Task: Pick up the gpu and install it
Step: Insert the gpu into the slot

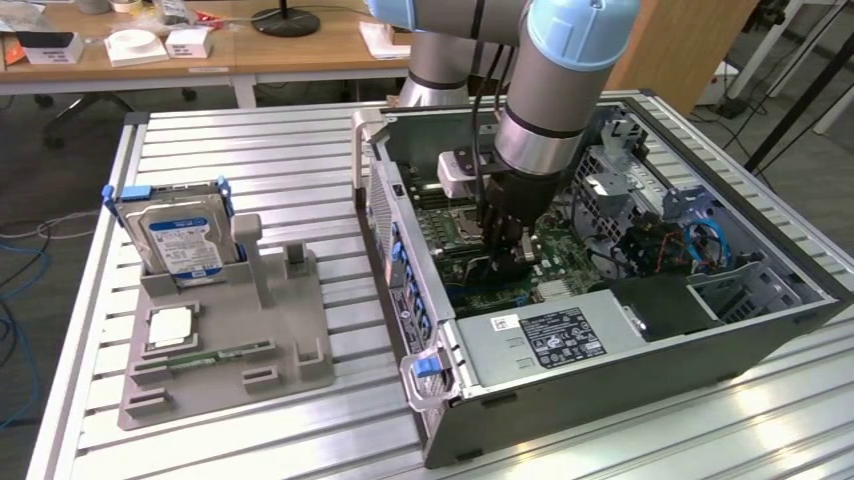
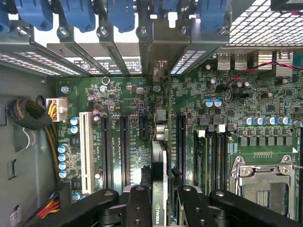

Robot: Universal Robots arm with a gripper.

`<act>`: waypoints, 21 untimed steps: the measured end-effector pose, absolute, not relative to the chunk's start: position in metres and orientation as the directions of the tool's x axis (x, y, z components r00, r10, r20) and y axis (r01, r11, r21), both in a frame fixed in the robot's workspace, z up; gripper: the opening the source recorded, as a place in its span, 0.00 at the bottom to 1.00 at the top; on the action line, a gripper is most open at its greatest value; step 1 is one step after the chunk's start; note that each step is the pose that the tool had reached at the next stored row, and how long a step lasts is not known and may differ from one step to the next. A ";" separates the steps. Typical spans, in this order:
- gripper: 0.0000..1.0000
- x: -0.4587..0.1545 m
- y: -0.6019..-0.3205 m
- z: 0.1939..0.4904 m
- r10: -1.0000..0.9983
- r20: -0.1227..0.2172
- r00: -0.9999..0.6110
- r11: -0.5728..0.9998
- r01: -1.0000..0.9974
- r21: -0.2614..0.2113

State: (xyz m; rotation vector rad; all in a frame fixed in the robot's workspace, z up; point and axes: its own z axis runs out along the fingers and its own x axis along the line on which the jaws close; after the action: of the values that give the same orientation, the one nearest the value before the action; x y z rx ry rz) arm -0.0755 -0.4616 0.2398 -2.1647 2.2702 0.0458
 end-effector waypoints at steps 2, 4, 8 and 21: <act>0.26 -0.075 -0.462 0.239 -0.999 -0.023 -0.048 0.047 -0.999 0.018; 0.26 -0.075 -0.462 0.238 -0.999 -0.023 -0.048 0.047 -0.999 0.018; 0.26 -0.075 -0.462 0.238 -0.999 -0.023 -0.048 0.047 -0.999 0.018; 0.51 -0.075 -0.462 0.238 -0.999 -0.024 -0.048 0.047 -0.999 0.018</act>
State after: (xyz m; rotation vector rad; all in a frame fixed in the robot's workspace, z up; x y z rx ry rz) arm -0.0755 -0.4615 0.2375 -2.1645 2.2701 0.0460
